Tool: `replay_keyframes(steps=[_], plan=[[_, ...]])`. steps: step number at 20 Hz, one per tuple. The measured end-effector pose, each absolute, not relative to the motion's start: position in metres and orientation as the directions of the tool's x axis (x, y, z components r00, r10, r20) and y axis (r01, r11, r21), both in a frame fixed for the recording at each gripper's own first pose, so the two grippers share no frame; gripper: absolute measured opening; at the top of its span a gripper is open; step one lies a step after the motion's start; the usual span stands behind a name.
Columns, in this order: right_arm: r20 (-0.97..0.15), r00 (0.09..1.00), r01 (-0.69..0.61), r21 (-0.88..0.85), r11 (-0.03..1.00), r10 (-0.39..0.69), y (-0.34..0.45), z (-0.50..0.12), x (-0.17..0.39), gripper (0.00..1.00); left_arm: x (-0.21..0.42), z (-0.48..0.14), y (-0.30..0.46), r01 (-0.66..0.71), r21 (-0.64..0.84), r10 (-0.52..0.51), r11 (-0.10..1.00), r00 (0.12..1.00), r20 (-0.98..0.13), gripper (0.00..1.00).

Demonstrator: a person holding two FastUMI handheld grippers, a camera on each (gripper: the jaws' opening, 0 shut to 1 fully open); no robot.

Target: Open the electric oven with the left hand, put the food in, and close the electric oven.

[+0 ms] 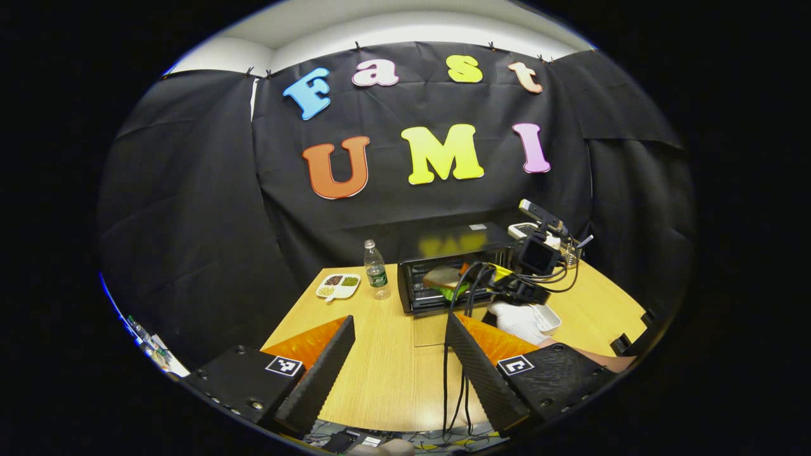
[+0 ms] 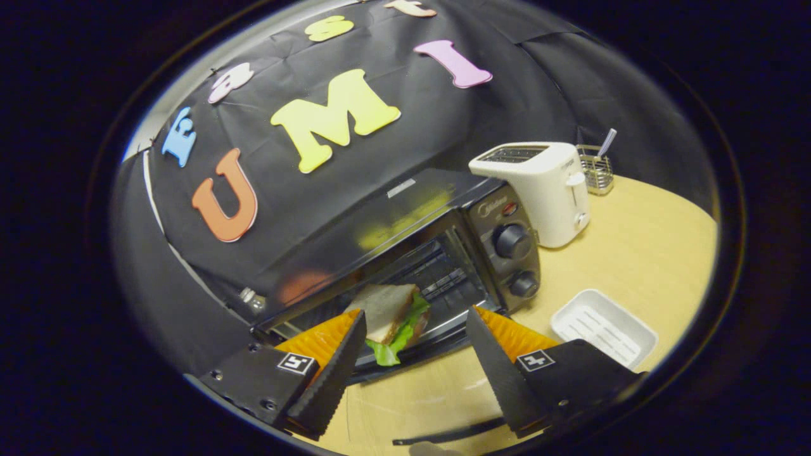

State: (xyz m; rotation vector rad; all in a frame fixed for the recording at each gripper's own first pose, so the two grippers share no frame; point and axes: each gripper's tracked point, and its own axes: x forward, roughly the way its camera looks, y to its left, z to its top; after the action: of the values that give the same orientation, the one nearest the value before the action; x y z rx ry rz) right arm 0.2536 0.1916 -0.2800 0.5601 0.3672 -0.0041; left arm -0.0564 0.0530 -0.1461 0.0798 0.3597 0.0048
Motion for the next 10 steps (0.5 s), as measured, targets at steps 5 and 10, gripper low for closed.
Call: replay_keyframes(steps=[5, 10], plan=[[-0.291, 0.955, 0.045, 0.336, 0.941, 0.058, 0.11, -0.216, 0.179, 0.89, -0.056, -0.132, 0.036, 0.026, 0.04, -0.013, 0.999, 0.953, -0.304, 0.96], [-0.19, 0.981, 0.0, 0.205, 0.979, 0.04, 0.038, -0.137, 0.119, 0.9, -0.044, -0.143, 0.002, 0.061, 0.002, -0.058, 0.998, 0.958, -0.282, 0.96]])
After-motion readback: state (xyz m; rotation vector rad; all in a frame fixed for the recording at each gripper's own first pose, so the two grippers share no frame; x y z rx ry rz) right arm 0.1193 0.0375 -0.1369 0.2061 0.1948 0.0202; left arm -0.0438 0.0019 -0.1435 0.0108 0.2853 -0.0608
